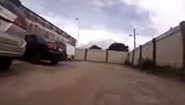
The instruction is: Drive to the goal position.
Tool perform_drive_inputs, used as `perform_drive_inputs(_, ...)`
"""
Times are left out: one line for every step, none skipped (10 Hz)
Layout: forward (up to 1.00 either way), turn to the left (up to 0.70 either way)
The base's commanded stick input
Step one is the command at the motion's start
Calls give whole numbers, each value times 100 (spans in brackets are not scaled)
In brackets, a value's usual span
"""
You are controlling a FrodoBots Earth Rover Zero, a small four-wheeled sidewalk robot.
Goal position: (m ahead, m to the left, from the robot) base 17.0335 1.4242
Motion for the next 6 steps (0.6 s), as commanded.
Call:
perform_drive_inputs(70, 0)
perform_drive_inputs(70, 0)
perform_drive_inputs(70, 0)
perform_drive_inputs(70, 0)
perform_drive_inputs(70, 0)
perform_drive_inputs(70, 0)
